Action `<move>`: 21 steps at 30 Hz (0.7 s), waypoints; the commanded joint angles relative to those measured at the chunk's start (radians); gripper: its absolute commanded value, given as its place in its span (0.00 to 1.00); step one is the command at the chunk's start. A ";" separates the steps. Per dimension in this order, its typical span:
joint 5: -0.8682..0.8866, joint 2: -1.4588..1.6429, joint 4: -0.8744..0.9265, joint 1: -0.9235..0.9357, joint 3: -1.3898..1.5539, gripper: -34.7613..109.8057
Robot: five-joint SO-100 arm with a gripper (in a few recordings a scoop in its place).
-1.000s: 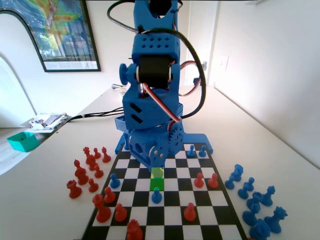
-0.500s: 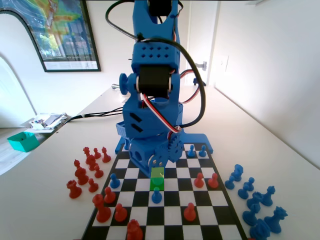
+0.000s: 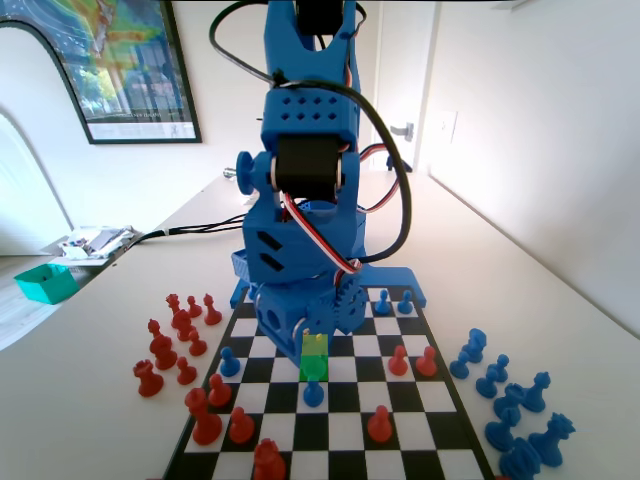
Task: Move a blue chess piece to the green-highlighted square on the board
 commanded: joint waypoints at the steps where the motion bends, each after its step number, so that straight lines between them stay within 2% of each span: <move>1: -0.017 0.031 -0.031 0.008 0.005 0.26; 8: -0.026 0.032 -0.075 0.014 0.041 0.32; 21: -0.067 0.046 -0.018 0.020 0.011 0.35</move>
